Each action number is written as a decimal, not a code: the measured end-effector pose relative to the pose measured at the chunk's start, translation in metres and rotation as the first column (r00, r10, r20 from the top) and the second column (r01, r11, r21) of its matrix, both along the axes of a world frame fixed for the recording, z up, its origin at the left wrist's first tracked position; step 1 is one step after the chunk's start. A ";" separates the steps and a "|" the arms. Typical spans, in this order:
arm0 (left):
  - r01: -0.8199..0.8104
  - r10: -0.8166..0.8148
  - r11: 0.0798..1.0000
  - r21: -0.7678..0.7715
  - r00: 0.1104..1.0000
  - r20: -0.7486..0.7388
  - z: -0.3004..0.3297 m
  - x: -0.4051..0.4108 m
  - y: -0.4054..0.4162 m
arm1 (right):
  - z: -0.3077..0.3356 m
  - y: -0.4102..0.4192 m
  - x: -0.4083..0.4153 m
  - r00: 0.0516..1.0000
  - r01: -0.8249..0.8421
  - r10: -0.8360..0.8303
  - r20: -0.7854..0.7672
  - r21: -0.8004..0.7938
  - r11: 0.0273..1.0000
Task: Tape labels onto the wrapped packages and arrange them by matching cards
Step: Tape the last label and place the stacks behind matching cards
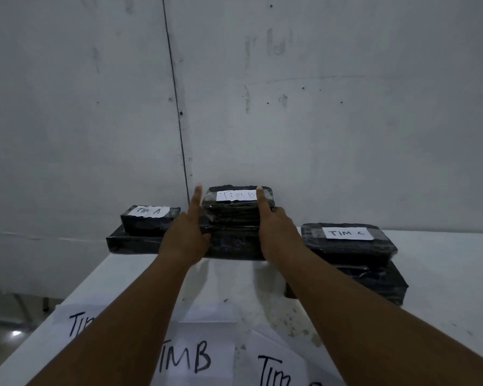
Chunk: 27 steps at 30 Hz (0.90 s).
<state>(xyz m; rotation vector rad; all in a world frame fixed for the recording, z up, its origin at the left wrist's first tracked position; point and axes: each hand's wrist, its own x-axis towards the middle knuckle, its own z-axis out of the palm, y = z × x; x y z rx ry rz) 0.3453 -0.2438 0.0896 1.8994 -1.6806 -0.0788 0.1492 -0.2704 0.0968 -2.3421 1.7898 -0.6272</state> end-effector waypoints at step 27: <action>0.146 -0.134 0.988 0.045 0.968 -0.210 -0.030 -0.155 0.188 | -0.032 0.228 -0.142 0.999 0.021 -0.025 0.030 0.120 0.993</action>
